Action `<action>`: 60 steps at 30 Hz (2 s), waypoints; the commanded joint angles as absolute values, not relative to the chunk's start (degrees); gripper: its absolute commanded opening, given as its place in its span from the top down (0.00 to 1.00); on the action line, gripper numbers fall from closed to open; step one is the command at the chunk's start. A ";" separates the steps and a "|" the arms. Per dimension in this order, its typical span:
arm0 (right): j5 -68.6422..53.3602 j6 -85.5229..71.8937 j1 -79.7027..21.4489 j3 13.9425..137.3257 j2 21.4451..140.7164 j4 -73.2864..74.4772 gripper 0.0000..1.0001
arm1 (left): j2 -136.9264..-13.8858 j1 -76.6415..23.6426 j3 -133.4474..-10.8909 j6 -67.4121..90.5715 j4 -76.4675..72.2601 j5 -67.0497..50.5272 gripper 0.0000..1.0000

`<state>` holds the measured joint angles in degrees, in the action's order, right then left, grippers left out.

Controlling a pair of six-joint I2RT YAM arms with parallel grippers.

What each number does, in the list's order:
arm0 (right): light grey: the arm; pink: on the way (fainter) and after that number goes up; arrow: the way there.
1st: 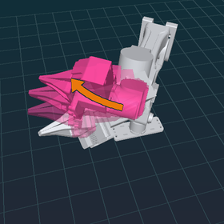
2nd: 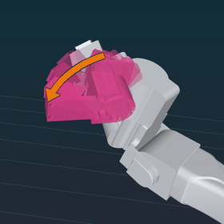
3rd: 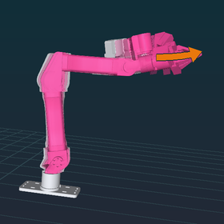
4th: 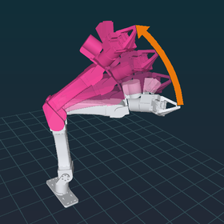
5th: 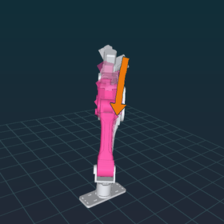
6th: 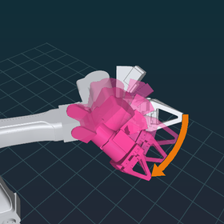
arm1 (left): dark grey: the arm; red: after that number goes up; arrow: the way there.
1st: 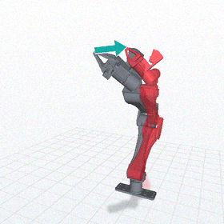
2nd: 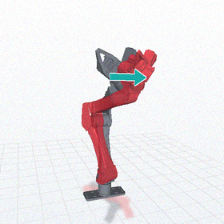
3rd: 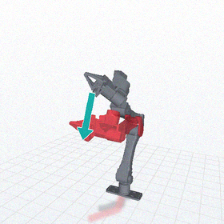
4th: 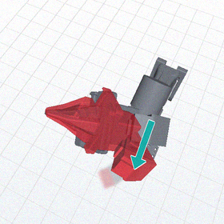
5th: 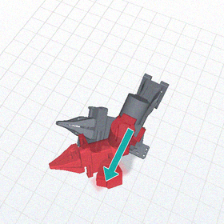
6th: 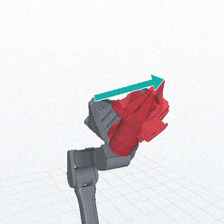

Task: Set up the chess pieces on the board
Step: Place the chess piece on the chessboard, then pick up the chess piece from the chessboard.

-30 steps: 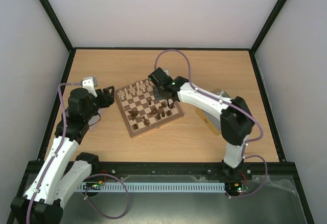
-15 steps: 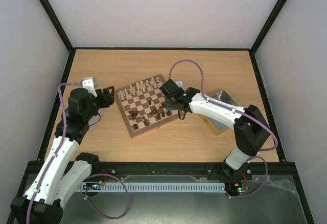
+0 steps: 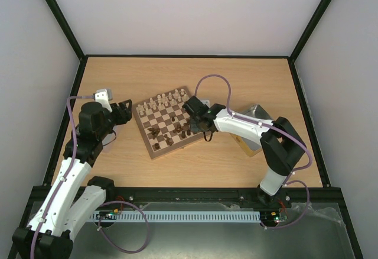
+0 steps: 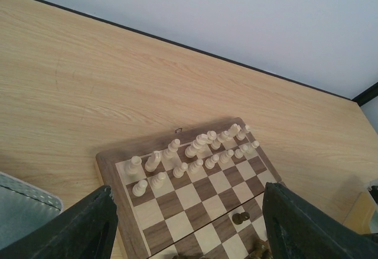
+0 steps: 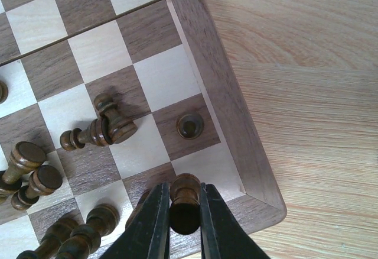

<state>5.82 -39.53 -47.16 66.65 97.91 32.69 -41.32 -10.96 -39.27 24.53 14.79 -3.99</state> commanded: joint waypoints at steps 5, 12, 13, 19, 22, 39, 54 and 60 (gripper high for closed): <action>7.48 -40.68 -47.12 65.75 99.48 34.35 0.90 | -41.02 -10.77 -38.52 23.99 15.04 -3.34 0.31; 8.62 -40.61 -47.03 65.81 100.08 34.45 0.88 | -41.12 -10.80 -38.52 23.97 15.03 -3.30 0.31; 9.01 -40.61 -47.14 65.83 100.18 34.53 0.87 | -41.05 -10.81 -38.54 23.99 15.07 -3.26 0.31; 10.49 -40.07 -47.03 66.06 100.37 34.50 0.83 | -41.11 -10.81 -38.53 23.99 15.11 -3.30 0.31; 11.13 -40.21 -47.08 66.48 100.19 34.95 0.81 | -41.11 -10.81 -38.56 23.99 15.12 -3.27 0.31; 7.86 -36.93 -47.09 75.65 99.01 33.50 0.73 | -40.64 -10.81 -38.54 23.99 15.21 -3.16 0.31; 1.95 -31.70 -53.35 88.19 111.99 36.72 0.70 | -40.47 -10.90 -38.59 23.91 15.21 -2.92 0.30; 0.40 -28.92 -56.96 88.20 112.74 38.40 0.74 | -40.39 -10.96 -38.59 23.91 15.21 -2.86 0.30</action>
